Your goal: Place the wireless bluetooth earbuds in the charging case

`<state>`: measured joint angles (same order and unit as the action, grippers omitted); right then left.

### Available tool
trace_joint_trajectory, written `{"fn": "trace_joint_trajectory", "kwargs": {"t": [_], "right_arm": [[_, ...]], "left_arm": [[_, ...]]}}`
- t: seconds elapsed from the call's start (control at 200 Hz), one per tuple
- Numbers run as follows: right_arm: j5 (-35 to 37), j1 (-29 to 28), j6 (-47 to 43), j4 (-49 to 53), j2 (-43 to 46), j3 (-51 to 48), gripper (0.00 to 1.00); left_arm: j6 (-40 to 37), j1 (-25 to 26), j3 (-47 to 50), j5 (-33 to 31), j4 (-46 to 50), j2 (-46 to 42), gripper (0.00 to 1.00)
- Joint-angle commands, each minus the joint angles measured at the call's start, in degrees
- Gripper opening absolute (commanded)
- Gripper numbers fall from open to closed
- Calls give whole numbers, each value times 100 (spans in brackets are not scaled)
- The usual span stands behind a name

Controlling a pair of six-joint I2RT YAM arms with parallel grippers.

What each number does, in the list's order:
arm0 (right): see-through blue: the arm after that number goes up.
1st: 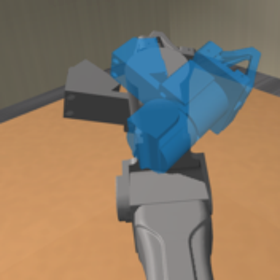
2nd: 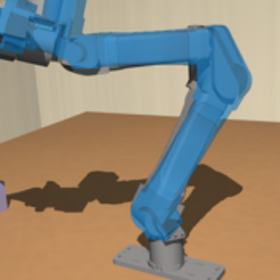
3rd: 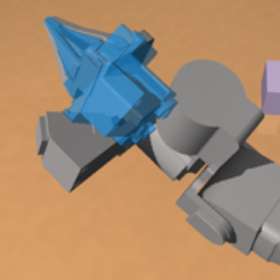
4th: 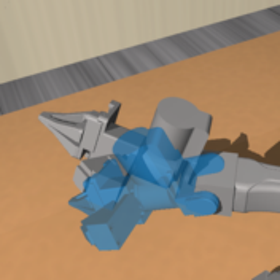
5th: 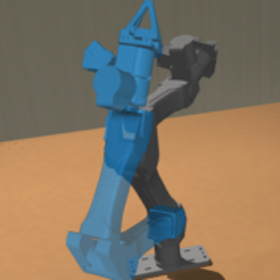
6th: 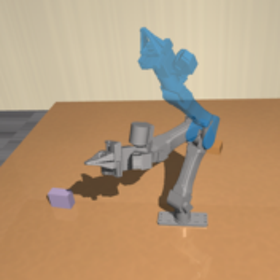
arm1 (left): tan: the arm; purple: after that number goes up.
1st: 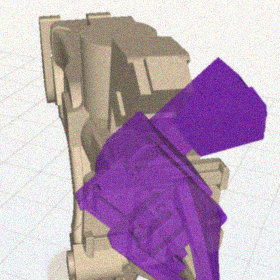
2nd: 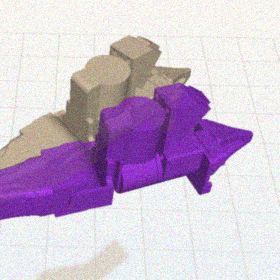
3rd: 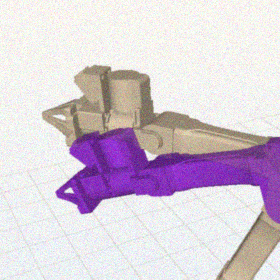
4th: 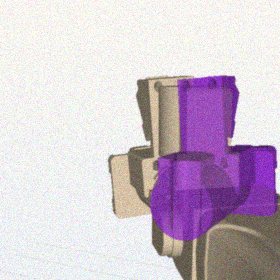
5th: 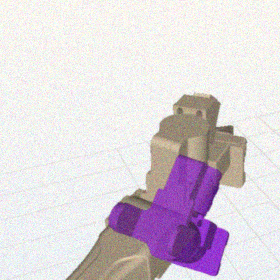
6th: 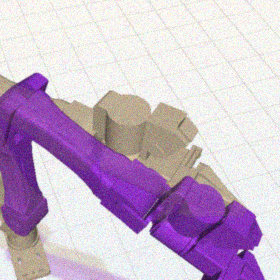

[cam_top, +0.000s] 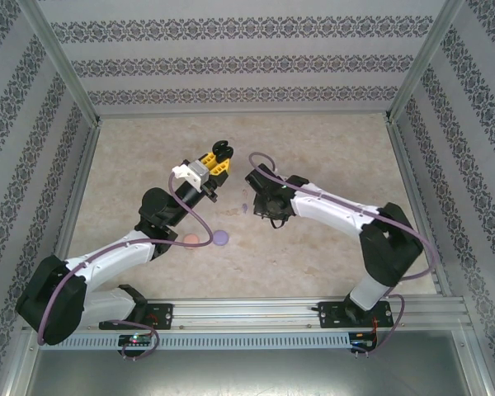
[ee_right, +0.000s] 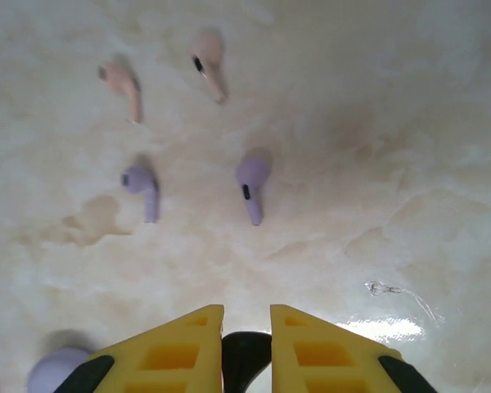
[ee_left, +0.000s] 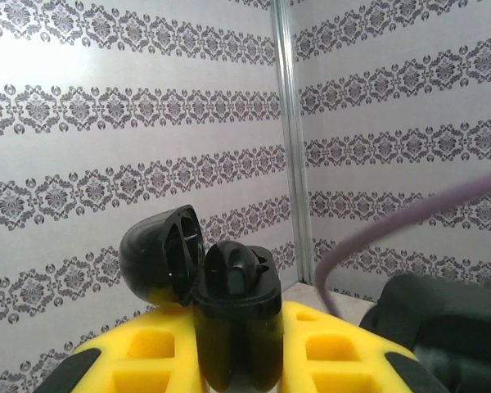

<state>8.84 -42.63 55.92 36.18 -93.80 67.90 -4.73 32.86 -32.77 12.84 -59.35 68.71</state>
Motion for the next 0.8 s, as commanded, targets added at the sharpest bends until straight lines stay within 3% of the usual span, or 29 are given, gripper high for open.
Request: {"fn": "trace_joint_trajectory", "kwargs": {"t": [0.0, 0.32, 0.6, 0.794], "right_arm": [[291, 24, -314, -6, 556, 112, 17], [143, 374, -1291, 8, 1768, 1009, 18], [-252, 485, -2186, -511, 2091, 1779, 19], [-527, 406, -2778, -998, 2248, 1805, 19]], "left_arm": [[112, -78, -91, 237, 107, -175, 0], [88, -78, -194, 741, 625, -267, 0], [170, -70, -446, 1396, 889, -43, 0], [314, -52, -830, 1761, 804, 399, 0]]}}
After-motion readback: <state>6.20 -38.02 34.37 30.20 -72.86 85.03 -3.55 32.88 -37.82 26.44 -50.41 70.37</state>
